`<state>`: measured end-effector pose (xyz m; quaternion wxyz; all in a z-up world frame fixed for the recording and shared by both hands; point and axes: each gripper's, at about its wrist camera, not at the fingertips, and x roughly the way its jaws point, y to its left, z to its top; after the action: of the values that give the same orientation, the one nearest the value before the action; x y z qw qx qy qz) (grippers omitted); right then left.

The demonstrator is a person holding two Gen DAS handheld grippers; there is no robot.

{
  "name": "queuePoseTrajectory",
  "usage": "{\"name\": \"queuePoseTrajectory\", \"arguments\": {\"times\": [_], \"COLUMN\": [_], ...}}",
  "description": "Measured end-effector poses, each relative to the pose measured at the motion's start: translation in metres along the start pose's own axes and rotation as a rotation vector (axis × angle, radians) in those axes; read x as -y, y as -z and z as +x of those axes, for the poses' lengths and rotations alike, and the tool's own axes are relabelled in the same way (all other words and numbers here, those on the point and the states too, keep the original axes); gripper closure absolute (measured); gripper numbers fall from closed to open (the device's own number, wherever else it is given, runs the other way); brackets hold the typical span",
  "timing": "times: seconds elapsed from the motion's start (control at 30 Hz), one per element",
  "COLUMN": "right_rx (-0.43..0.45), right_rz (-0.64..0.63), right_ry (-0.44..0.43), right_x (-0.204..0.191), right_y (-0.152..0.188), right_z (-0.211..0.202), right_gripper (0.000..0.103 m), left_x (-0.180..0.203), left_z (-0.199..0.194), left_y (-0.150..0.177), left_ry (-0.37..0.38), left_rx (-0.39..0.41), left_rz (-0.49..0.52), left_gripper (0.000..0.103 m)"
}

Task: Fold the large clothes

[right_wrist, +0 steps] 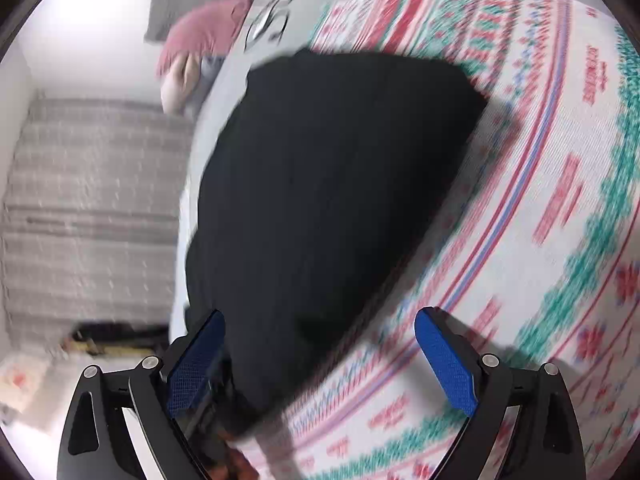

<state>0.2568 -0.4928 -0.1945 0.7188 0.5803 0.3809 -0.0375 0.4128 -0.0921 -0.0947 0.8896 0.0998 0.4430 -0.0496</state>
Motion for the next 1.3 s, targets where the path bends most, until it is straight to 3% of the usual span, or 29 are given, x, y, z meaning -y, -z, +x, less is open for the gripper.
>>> {"name": "queuePoseTrajectory", "arguments": {"times": [0.13,0.27,0.43,0.53,0.6,0.7,0.77,0.9,0.93,0.97,1.03,1.1,1.2,1.3], "right_rx": [0.054,0.073,0.118,0.13,0.133,0.124,0.145,0.161,0.166,0.17,0.173,0.192,0.243,0.246], "right_rz": [0.051,-0.006,-0.042,-0.037,-0.028,-0.014,0.009,-0.007,-0.024,-0.03,-0.034,-0.083,-0.266,-0.324], "right_ry": [-0.079,-0.074,-0.076,-0.094,-0.14,-0.108,-0.114,-0.125,-0.113,-0.105,-0.109,-0.129,-0.104,-0.103], "right_x": [0.01,0.003,-0.004,-0.008,-0.007,0.002,0.01,0.005,0.003,-0.003,-0.009,-0.026,-0.069,-0.086], "right_y": [-0.006,-0.006,-0.006,-0.005,-0.005,-0.007,-0.008,-0.009,-0.008,-0.01,-0.01,-0.008,0.003,0.008], "right_z": [0.003,0.014,0.021,0.023,0.02,0.029,0.028,0.029,0.03,0.032,0.029,0.021,0.011,0.011], "right_gripper": [0.014,0.027,0.03,0.041,0.042,0.04,0.051,0.049,0.053,0.066,0.074,0.08,0.082,0.082], "left_x": [0.002,0.001,0.001,0.001,0.001,0.002,0.002,0.003,0.004,0.004,0.005,0.007,0.008,0.006], "left_z": [0.001,0.0,0.001,0.002,0.002,0.002,0.002,0.002,0.002,0.002,0.003,0.003,0.004,0.003], "left_y": [0.002,0.003,0.005,0.006,0.005,0.005,0.006,0.007,0.008,0.008,0.007,0.007,0.006,0.004], "left_ry": [-0.01,-0.011,-0.009,-0.011,-0.012,-0.014,-0.017,-0.026,-0.028,-0.029,-0.038,-0.049,-0.062,-0.06], "left_rx": [0.006,0.009,0.015,0.019,0.018,0.016,0.022,0.031,0.031,0.03,0.028,0.025,0.021,0.015], "left_rz": [-0.009,-0.013,-0.016,-0.017,-0.017,-0.021,-0.019,-0.021,-0.024,-0.025,-0.021,-0.015,-0.008,-0.008], "left_gripper": [0.003,0.003,0.003,0.003,0.003,0.003,0.003,0.003,0.003,0.003,0.003,0.003,0.003,0.003]}}
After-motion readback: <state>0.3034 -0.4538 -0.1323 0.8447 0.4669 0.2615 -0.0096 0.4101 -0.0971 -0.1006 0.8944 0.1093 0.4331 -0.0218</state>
